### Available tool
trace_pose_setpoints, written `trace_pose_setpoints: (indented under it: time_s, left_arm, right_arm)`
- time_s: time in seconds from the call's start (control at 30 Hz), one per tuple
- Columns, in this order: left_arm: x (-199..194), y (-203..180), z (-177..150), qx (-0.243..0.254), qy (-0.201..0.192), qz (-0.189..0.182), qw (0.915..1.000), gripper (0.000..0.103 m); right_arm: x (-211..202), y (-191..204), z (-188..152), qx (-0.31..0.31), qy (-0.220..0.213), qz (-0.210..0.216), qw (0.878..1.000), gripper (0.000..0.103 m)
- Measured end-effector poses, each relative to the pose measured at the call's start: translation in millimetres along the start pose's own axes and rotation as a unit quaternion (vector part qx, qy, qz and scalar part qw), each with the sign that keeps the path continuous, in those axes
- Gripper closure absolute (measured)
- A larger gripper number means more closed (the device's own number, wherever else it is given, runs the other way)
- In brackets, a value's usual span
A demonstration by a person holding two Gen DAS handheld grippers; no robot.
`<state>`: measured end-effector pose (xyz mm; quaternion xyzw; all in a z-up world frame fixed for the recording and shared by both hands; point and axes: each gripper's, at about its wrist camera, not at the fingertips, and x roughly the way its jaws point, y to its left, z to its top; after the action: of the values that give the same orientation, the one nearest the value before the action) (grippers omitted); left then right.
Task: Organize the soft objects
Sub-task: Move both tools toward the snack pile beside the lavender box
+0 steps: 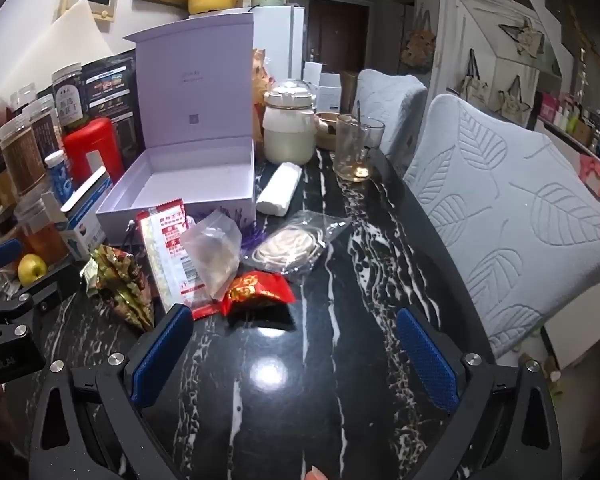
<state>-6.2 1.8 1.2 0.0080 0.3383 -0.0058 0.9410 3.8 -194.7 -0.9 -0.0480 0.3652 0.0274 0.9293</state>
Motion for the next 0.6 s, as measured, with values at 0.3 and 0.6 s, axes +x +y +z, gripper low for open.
trace_pose_setpoints:
  time_s: [0.3, 0.6]
  left_arm:
    - [3.8, 3.8, -1.4, -0.005, 0.005, 0.004, 1.0000, 0.000]
    - [7.4, 2.0, -3.4, 0.002, 0.012, 0.018, 0.9998, 0.000]
  right_arm:
    - [0.2, 0.6, -0.2, -0.002, 0.000, -0.001, 1.000, 0.000]
    - [1.0, 3.2, -0.4, -0.011, -0.002, -0.009, 1.000, 0.000]
